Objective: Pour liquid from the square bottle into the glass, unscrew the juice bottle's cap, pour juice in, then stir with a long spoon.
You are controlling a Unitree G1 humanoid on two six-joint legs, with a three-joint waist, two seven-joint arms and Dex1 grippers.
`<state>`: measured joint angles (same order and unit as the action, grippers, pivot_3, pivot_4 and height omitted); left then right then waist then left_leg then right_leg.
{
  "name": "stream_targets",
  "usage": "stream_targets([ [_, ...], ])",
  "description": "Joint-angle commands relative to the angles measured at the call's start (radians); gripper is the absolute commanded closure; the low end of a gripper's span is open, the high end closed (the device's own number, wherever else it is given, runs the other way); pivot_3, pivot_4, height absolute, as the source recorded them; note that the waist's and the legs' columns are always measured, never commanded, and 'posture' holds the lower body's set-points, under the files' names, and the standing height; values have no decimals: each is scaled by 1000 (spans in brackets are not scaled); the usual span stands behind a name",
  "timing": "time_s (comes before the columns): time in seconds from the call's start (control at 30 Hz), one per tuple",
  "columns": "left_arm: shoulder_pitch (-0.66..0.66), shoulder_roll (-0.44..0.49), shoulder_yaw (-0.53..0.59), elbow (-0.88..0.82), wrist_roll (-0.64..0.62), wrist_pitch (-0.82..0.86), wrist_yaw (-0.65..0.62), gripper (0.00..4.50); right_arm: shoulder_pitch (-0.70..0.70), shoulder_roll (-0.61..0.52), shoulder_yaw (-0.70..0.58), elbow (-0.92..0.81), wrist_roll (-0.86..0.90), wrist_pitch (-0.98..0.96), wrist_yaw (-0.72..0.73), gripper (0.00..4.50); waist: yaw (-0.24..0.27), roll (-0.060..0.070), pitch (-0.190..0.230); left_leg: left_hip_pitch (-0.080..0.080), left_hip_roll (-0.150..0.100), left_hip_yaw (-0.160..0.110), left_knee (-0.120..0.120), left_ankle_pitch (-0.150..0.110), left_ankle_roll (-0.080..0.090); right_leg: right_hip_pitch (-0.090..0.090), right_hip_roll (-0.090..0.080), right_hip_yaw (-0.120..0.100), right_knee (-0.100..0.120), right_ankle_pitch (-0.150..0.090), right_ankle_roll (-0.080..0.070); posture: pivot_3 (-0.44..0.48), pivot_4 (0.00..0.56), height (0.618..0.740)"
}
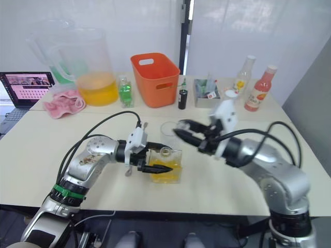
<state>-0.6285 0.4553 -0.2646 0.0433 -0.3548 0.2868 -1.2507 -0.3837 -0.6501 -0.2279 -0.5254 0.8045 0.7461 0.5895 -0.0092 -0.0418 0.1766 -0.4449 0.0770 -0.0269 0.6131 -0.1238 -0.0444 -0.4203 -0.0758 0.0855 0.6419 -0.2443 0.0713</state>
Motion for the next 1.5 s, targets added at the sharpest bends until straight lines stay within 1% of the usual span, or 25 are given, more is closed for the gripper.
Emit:
stream_targets([
  [0.03, 13, 1, -46, 38, 60, 10, 13, 1697, 67, -57, -167, 85, -35, -65, 21, 3422, 2, 1, -1, 0, 0, 0, 0, 0, 0, 0, 0, 0, 0, 0, 0, 0, 150, 703],
  [0.13, 4, -10, -45, 43, 57, 14, 19, 1697, 156, -90, -249, 213, -136, -157, 15, 3422, 6, 1, -1, 0, -1, 0, 1, 0, 0, 1, -1, 0, -1, -1, -1, 0, 150, 703],
  [0.2, -1, -13, -44, 46, 56, 15, 20, 1697, 170, -85, -268, 288, -190, -203, -23, 3422, 6, 2, -2, 0, -1, 0, 1, 0, 0, 1, -1, 0, -1, -1, -1, 0, 150, 703],
  [0.33, -4, -16, -42, 43, 56, 16, 24, 1697, 143, -46, -287, 450, -281, -280, -127, 3422, 1, 9, -6, 1, -1, 1, 2, 0, 0, 1, -1, 1, 0, -1, -1, 0, 150, 703],
  [0.43, -3, -17, -42, 36, 58, 21, 30, 1697, 123, -22, -285, 557, -341, -344, -177, 3422, 1, 9, -6, 1, -1, 0, 2, 0, 0, 1, -1, 1, 0, -1, -1, 0, 150, 703],
  [0.63, -1, -13, -24, 0, 49, 57, 60, 1697, 62, 35, -291, 838, -454, -537, -305, 3422, 1, 10, -6, 1, -2, 0, 2, 0, 0, 2, -1, 2, -1, 0, 1, 0, 150, 703],
  [0.73, 8, -10, -19, -19, 45, 74, 71, 1697, 56, 51, -293, 936, -498, -620, -371, 3422, 1, 10, -6, 0, -2, 0, 2, 0, 0, 2, -1, 2, -1, 0, 2, 0, 150, 703],
  [0.87, 14, -15, -18, -40, 42, 93, 88, 1697, 46, 89, -286, 1003, -508, -692, -414, 3422, -4, 10, -6, 1, -3, 0, 2, 0, 0, 2, -1, 2, -1, 0, 2, 0, 150, 703],
  [1.03, 13, -21, -17, -47, 42, 84, 95, 1697, 35, 130, -287, 1027, -490, -729, -421, 3422, -4, 10, -6, 1, -3, 0, 2, 1, 1, 2, -1, 3, -1, 0, 2, 0, 150, 703],
  [1.4, -5, -21, -12, -26, 54, 69, 101, 1697, 45, 159, -285, 1038, -496, -732, -449, 3422, -3, 11, -6, 1, -5, 0, 2, 1, 1, 3, -1, 6, -1, -1, 2, 0, 150, 703],
  [1.5, -5, -22, -13, -27, 55, 70, 103, 1697, 46, 160, -280, 1049, -486, -705, -432, 3422, -3, 11, -6, 1, -6, 0, 2, 1, 1, 3, -1, 6, -1, -1, 2, 0, 150, 703],
])
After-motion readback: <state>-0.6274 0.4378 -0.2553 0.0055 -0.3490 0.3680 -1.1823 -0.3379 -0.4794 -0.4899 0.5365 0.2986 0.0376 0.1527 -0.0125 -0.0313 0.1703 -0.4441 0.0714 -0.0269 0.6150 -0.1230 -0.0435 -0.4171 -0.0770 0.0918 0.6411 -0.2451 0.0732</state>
